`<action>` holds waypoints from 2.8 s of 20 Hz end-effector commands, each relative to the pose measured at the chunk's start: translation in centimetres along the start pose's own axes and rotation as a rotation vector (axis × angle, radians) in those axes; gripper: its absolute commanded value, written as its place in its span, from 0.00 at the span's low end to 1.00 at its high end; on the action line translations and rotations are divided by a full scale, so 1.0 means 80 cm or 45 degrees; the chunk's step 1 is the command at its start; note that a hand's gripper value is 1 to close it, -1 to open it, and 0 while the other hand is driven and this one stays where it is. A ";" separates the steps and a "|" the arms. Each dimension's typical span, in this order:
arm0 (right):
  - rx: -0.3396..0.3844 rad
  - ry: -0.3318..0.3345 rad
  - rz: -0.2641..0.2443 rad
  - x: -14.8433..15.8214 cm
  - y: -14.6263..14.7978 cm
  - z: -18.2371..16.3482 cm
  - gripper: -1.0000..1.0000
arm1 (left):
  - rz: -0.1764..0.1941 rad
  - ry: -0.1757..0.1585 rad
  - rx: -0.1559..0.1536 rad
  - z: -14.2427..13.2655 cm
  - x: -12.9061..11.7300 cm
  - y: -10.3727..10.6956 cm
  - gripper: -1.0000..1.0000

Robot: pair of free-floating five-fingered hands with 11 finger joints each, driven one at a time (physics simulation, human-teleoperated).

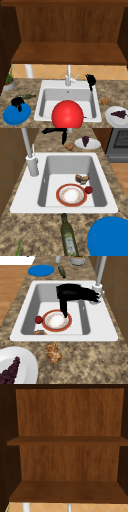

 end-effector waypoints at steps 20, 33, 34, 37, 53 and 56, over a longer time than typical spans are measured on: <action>0.319 0.152 -0.063 0.018 -0.004 0.145 0.00 | 0.000 0.000 0.000 0.000 0.000 0.000 0.50; 0.629 0.138 -0.107 0.019 -0.017 0.221 0.00 | 0.000 0.000 0.000 0.000 0.000 0.000 0.50; 0.640 0.130 -0.118 0.019 -0.017 0.228 0.00 | 0.000 0.000 0.000 0.000 0.000 0.000 0.50; 0.670 0.117 -0.130 0.021 -0.017 0.248 0.00 | 0.000 0.000 0.000 0.000 0.000 0.000 0.50; 0.828 0.104 -0.103 0.023 -0.033 0.269 0.00 | 0.000 0.000 0.000 0.000 0.000 0.000 0.50; 0.823 0.097 -0.085 0.022 -0.034 0.269 0.50 | 0.012 0.024 0.018 -0.004 0.000 0.000 0.00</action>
